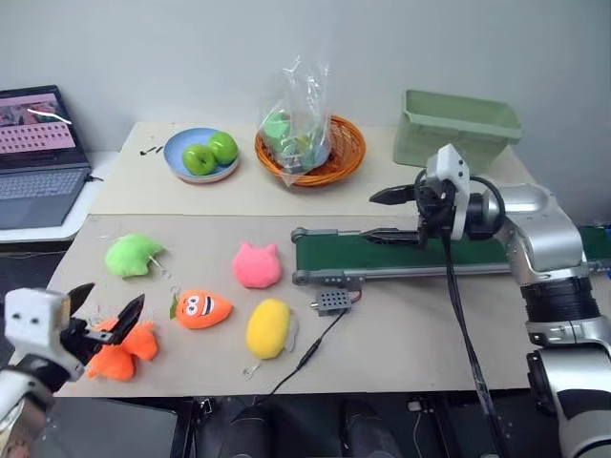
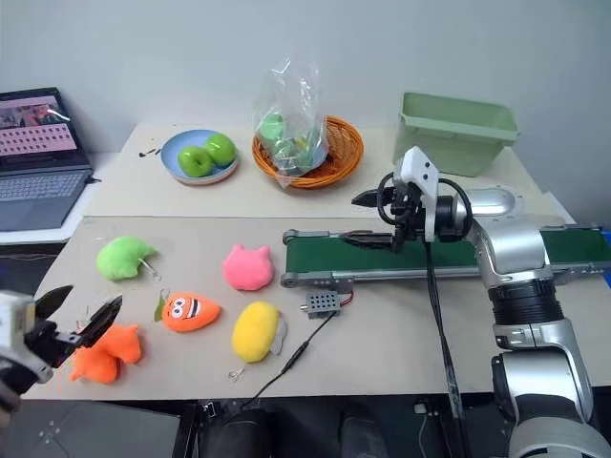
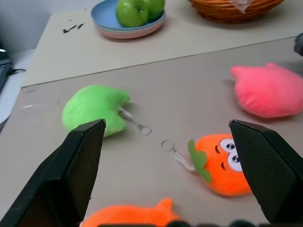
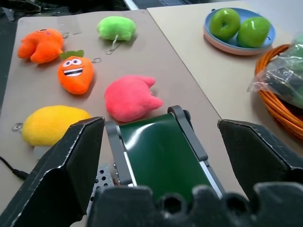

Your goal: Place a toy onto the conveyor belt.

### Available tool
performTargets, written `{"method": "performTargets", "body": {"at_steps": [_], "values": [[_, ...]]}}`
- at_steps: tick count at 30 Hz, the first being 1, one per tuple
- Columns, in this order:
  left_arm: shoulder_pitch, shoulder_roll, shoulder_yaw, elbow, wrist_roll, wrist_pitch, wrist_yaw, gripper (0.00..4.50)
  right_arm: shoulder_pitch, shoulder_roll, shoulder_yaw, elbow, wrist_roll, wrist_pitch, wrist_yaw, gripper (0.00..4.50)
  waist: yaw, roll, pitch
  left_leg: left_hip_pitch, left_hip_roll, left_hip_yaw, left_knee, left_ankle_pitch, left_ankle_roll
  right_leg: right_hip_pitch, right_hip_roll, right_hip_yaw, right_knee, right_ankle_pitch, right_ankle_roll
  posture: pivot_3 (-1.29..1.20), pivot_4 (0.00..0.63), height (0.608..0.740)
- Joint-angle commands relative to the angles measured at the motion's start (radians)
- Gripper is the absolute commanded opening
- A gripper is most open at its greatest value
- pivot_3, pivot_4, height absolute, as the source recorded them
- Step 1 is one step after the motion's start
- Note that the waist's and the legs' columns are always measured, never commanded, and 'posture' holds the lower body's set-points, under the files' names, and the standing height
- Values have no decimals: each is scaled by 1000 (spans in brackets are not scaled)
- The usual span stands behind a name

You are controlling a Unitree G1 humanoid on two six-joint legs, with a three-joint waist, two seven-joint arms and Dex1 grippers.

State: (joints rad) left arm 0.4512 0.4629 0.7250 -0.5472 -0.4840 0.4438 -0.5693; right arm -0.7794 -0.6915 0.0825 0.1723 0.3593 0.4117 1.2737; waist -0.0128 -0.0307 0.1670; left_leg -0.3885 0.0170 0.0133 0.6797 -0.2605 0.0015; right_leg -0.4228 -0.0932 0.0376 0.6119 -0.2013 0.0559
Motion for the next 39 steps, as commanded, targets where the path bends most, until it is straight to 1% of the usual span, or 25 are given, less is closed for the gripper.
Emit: {"method": "performTargets", "body": {"at_steps": [1,5,10,15,17,18,22,23,25,27,28,31,34,39], "values": [[53,-54,32,85,24,-62,28,4473,-32,-4,-1,-19,1,-22,25,4500,-2,0,0,0,0,0,0,0,0,0,0,0,0,0,0,0,150,740],[75,-76,3,162,54,-106,34,4473,-34,-8,-2,-18,-3,-26,25,4500,-3,0,0,0,0,0,0,0,0,-1,1,0,0,0,0,0,150,740],[23,-83,-92,275,115,-146,59,4473,-29,-17,-19,-41,2,-17,10,4500,1,0,0,0,0,0,0,0,0,0,0,0,0,0,0,0,150,740],[-44,-60,-157,378,159,-158,77,4473,-22,-33,-36,-63,4,-14,-17,4500,-1,0,0,0,0,0,0,0,0,-1,0,0,0,0,0,0,150,740],[-72,-51,-168,430,172,-165,84,3946,-17,-39,-42,-76,6,-12,-28,4500,-1,0,0,0,0,0,0,0,0,-1,0,0,1,0,0,0,150,740],[-84,-46,-172,454,181,-169,91,3792,-14,-42,-45,-81,8,-10,-32,4500,-1,1,0,0,0,0,0,0,0,0,0,0,1,0,0,0,150,740],[-113,-33,-183,535,197,-183,98,2211,-5,-52,-60,-94,1,-13,-57,4500,0,4,-2,2,0,0,0,0,0,1,0,0,1,0,0,0,150,740],[-118,-30,-183,551,198,-185,99,1938,-2,-54,-63,-97,-1,-14,-64,4500,0,5,-3,2,0,0,0,0,0,1,0,0,1,0,0,0,150,740],[-123,-26,-183,569,196,-191,104,1191,3,-60,-67,-102,-2,-14,-72,4500,0,9,-5,3,0,0,0,0,0,1,0,0,2,0,0,0,150,740],[-130,-23,-183,576,193,-198,107,712,8,-64,-68,-105,-1,-14,-76,4500,1,10,-6,3,0,0,0,0,0,1,0,0,2,0,0,0,150,740],[-136,-21,-180,576,196,-197,119,310,11,-66,-69,-107,0,-14,-78,4500,0,11,-6,3,0,0,0,0,0,1,1,0,3,0,0,0,150,740],[-156,-16,-152,567,202,-202,172,310,17,-70,-69,-109,3,-16,-83,4500,-1,11,-7,5,0,0,0,0,0,2,1,1,4,0,-1,0,150,740],[-149,9,-110,549,199,-238,186,310,18,-70,-66,-102,1,-20,-81,4500,-3,11,-6,4,0,0,0,0,0,1,1,1,4,0,-1,0,150,740],[-146,69,-2,416,112,-212,171,310,3,-73,-60,-83,1,-26,-64,4500,-12,7,-5,0,1,0,0,0,0,-1,1,1,1,0,-1,0,150,740]]}}
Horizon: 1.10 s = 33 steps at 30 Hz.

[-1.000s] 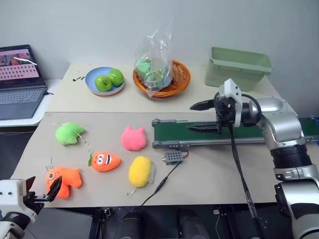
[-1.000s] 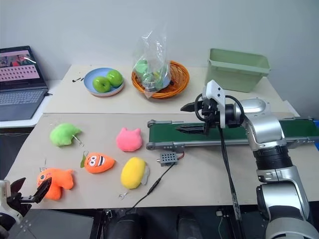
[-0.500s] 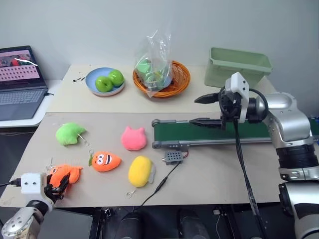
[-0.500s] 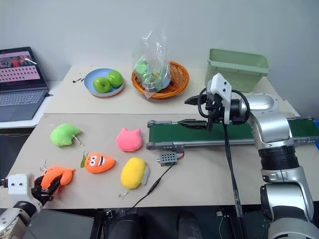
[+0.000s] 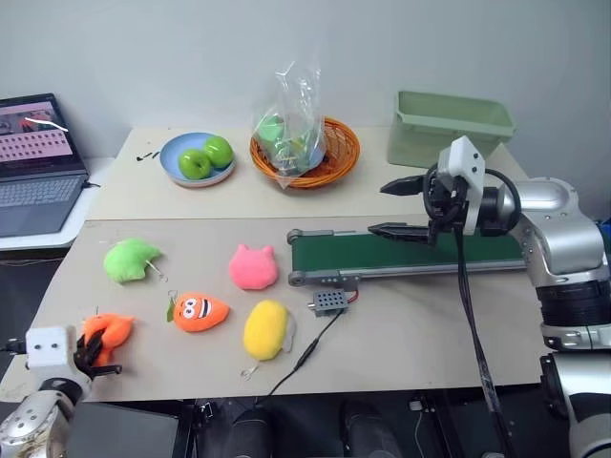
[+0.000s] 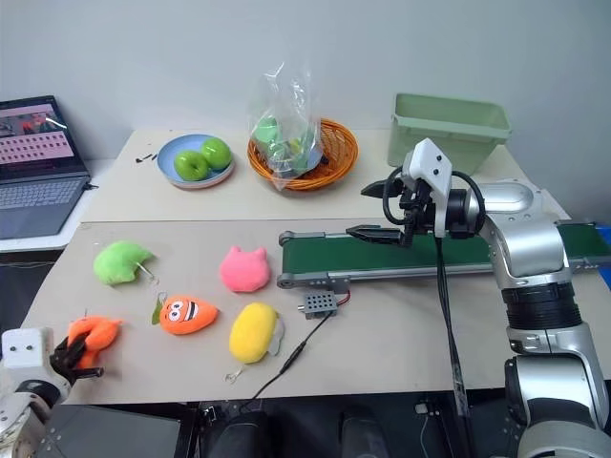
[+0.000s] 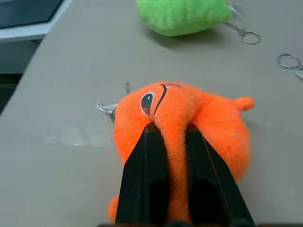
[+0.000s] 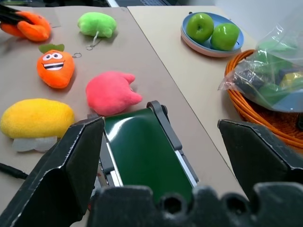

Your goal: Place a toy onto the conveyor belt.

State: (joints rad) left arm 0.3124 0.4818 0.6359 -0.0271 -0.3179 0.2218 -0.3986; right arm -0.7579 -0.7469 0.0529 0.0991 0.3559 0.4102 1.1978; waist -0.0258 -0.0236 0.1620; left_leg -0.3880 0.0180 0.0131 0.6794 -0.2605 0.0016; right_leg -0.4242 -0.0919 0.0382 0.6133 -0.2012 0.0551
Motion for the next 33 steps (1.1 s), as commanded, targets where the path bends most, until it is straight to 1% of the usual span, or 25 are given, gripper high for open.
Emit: {"method": "performTargets", "body": {"at_steps": [1,2,4,5,8,12,15,18,20,22,24,29,33], "values": [[-19,66,95,-133,-70,29,-1,310,-20,-19,-29,-9,6,-25,17,4500,3,-1,0,0,0,0,0,0,0,0,0,0,0,0,0,0,150,740],[-42,87,92,-173,-87,64,2,310,-19,-21,-28,-9,9,-24,25,4500,7,-1,0,0,0,0,0,0,0,0,-1,0,0,0,0,0,150,740],[-118,149,46,-260,-111,138,1,310,-16,-24,-25,-13,15,-21,41,4500,23,-1,1,0,-1,-1,0,0,0,1,-1,-1,0,0,0,0,150,740],[-174,184,8,-295,-122,179,-1,310,-14,-24,-25,-15,15,-20,44,4500,27,-1,1,0,-1,-1,1,0,0,1,-1,-3,0,0,0,0,150,740],[-307,245,-86,-351,-149,271,-15,310,-2,-27,-32,-29,18,-18,47,4500,36,-1,1,0,-1,-2,1,0,-1,2,-1,-3,0,1,0,0,150,740],[-475,294,-238,-373,-189,361,-79,310,29,-40,-55,-72,47,11,49,4500,26,-1,1,-2,-2,-1,0,0,-1,1,0,-2,-1,1,0,0,150,740],[-598,304,-366,-319,-191,378,-164,310,70,-62,-82,-117,71,32,46,4500,12,-1,1,-3,-2,-1,-1,0,0,0,0,-1,0,1,0,0,150,740],[-679,290,-452,-223,-152,345,-216,310,106,-82,-99,-155,92,48,44,4500,4,-2,1,-3,-2,-1,-1,0,0,0,0,-2,-1,1,0,0,150,740],[-763,264,-539,-123,-108,300,-265,310,135,-97,-117,-188,109,70,40,4500,5,-2,1,-3,-2,-1,-1,0,0,0,0,-1,-2,1,0,0,150,740],[-835,242,-627,-15,-38,219,-320,310,170,-117,-134,-230,139,109,45,4500,15,-2,2,-2,-2,-1,-1,0,0,1,0,-2,-2,1,1,0,150,740],[-895,214,-690,87,18,150,-368,310,200,-130,-146,-270,164,141,41,4500,16,-2,2,-2,-2,-1,0,0,0,1,1,-2,-2,1,1,0,150,740],[-1042,107,-766,277,85,55,-426,310,262,-145,-162,-352,204,192,15,4500,18,-3,2,-4,-3,-1,1,0,0,1,0,-2,-2,1,1,0,150,740],[-1120,10,-828,358,137,2,-447,310,278,-149,-167,-388,215,214,-14,4500,17,-3,2,-6,-3,-2,2,0,0,0,0,-2,-2,1,2,0,150,740]]}}
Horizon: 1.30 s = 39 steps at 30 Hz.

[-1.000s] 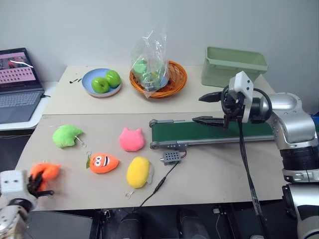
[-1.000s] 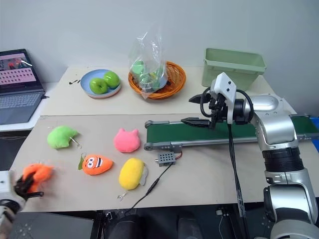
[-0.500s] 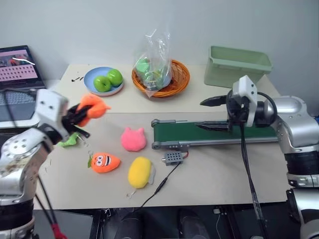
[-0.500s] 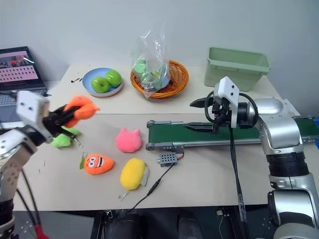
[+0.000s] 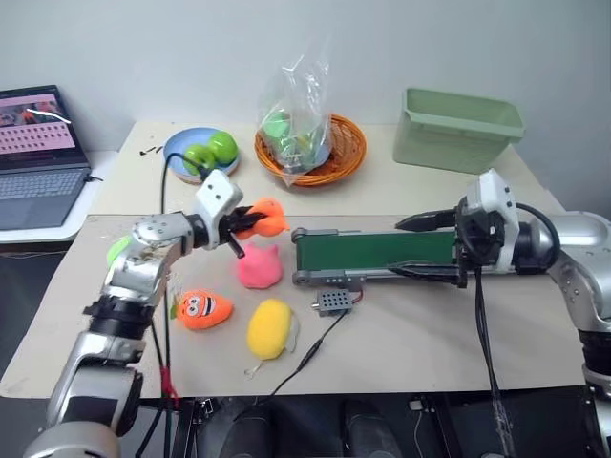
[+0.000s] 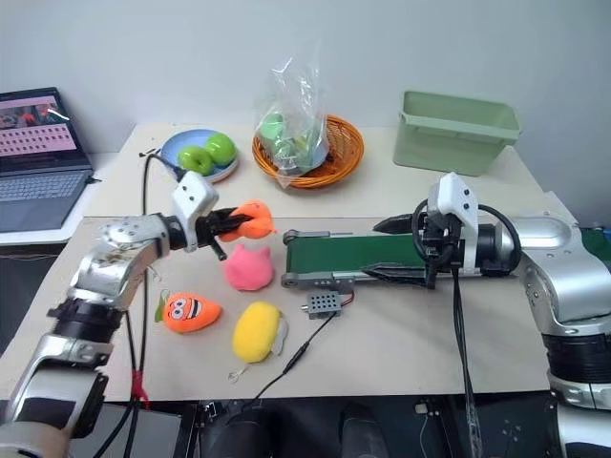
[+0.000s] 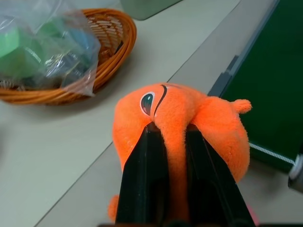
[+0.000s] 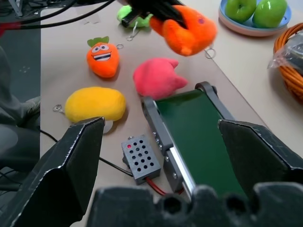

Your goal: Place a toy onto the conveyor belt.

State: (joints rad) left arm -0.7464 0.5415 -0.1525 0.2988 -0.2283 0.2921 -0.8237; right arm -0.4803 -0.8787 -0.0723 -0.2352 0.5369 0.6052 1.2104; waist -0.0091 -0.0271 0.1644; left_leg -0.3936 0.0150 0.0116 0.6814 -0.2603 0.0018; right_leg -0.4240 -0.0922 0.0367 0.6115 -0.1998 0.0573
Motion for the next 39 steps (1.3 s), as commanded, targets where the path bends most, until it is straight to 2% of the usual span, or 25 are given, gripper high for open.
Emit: {"method": "performTargets", "body": {"at_steps": [1,8,17,19,20,22,29,30,35,39], "values": [[-74,-74,-56,45,61,-74,-28,310,1,-17,-43,-59,35,24,-33,4500,1,0,0,0,0,0,0,0,0,0,0,0,0,0,0,0,150,740],[-121,-174,-121,72,96,-87,-113,310,16,-22,-44,-97,45,47,-83,4500,-3,0,0,0,0,0,1,0,0,0,0,0,-1,0,0,0,150,740],[-123,-213,-140,140,156,-165,-136,310,7,-18,-79,-180,114,121,-172,4500,-1,0,0,0,0,-1,1,0,0,0,0,0,0,0,0,0,150,740],[-121,-216,-138,154,163,-176,-140,923,6,-25,-81,-185,118,126,-180,4500,-1,0,0,0,0,-1,2,0,1,0,0,0,0,0,0,0,150,740],[-120,-217,-137,159,164,-176,-141,1048,6,-29,-82,-188,118,126,-184,4500,-1,0,0,-1,0,-1,2,0,1,0,0,0,0,0,0,0,150,740],[-119,-221,-128,165,161,-171,-139,1852,7,-34,-84,-192,122,127,-190,4500,-1,0,0,-1,0,-1,2,0,1,0,0,0,0,0,1,0,150,740],[-117,-232,-99,129,124,-120,-147,4258,22,-47,-95,-197,124,121,-201,4500,-1,0,0,-1,0,-1,2,0,1,0,0,0,0,0,1,0,150,740],[-127,-234,-87,115,109,-97,-146,4384,21,-49,-95,-192,122,118,-199,4500,-1,0,0,-1,0,-1,2,0,1,0,0,0,0,0,1,0,150,740],[-127,-218,-81,30,110,-62,-152,4384,15,-55,-89,-179,116,107,-195,4500,-2,0,0,-1,0,-1,2,0,1,0,0,0,0,0,1,0,150,740],[-91,-160,-58,-146,48,59,-199,4384,17,-76,-93,-156,102,94,-174,4500,-3,0,0,-1,0,-1,2,0,1,0,0,0,0,0,1,0,150,740]]}}
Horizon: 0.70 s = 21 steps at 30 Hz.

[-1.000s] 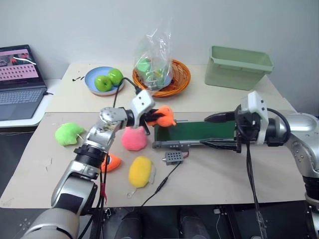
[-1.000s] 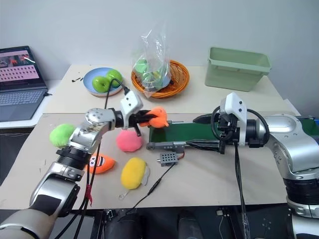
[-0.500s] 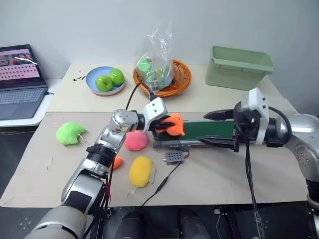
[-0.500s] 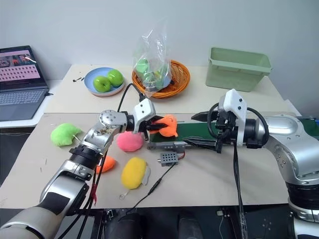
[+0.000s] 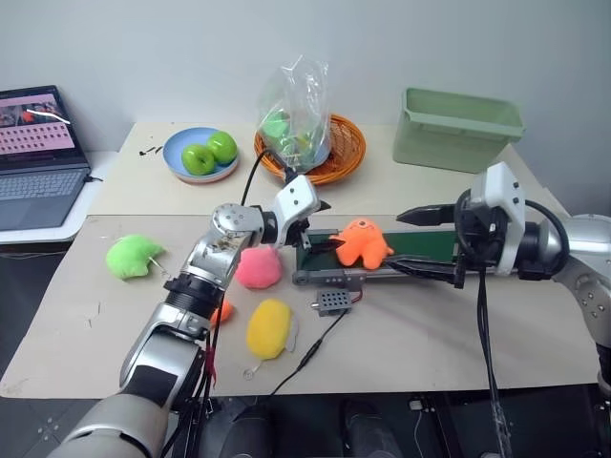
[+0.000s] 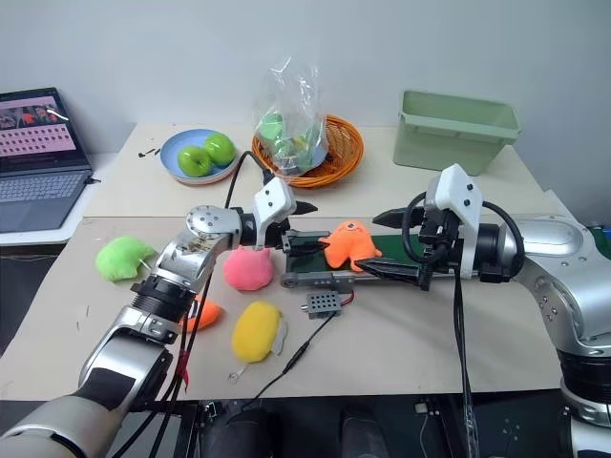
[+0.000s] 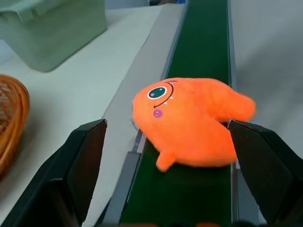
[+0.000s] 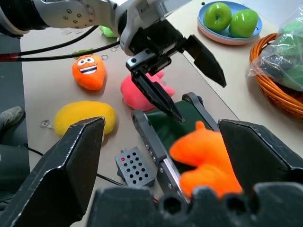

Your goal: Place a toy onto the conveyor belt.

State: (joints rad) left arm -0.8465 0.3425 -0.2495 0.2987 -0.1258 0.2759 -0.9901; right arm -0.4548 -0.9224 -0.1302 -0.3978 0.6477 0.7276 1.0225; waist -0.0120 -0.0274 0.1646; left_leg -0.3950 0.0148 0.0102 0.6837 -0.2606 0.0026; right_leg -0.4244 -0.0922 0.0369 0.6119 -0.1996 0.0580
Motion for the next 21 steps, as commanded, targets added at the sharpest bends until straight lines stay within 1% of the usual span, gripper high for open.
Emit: {"method": "performTargets", "body": {"at_steps": [1,5,7,9,11,13,16,18,21], "values": [[16,55,49,-173,-68,97,-38,4384,-6,-42,-31,17,-22,-36,20,4500,-1,0,0,0,0,0,0,0,0,0,0,0,0,0,0,0,150,740],[88,141,135,-336,-214,241,-107,4384,-20,-72,-2,90,-92,-93,41,4500,-4,0,0,1,0,0,0,0,0,0,0,0,0,0,0,0,150,740],[137,200,161,-404,-254,301,-126,4384,-34,-77,9,118,-111,-114,55,4500,-7,0,0,2,1,1,0,0,0,0,0,1,0,0,0,0,150,740],[188,260,184,-460,-263,326,-123,4384,-47,-80,22,145,-130,-137,71,4500,-7,0,0,3,1,1,0,0,0,0,1,1,0,0,0,0,150,740],[226,300,231,-504,-290,366,-98,4384,-67,-74,36,173,-144,-157,86,4500,-6,0,0,3,1,1,0,0,0,0,1,1,0,0,0,0,150,740],[244,318,267,-528,-297,383,-58,4384,-85,-64,45,199,-151,-174,100,4500,-3,0,0,3,1,1,0,0,0,0,0,1,0,0,0,0,150,740],[286,353,320,-543,-247,379,37,4384,-128,-36,75,250,-165,-195,118,4500,1,0,0,3,1,1,0,0,0,1,0,1,0,0,0,0,150,740],[356,389,387,-572,-232,383,86,4384,-178,5,100,300,-175,-205,117,4500,-3,0,0,3,1,1,0,0,0,1,0,1,0,0,0,0,150,740],[449,423,467,-632,-255,396,116,4384,-215,33,117,350,-193,-232,136,4500,-11,0,0,3,1,2,0,0,0,0,1,2,0,0,0,0,150,740]]}}
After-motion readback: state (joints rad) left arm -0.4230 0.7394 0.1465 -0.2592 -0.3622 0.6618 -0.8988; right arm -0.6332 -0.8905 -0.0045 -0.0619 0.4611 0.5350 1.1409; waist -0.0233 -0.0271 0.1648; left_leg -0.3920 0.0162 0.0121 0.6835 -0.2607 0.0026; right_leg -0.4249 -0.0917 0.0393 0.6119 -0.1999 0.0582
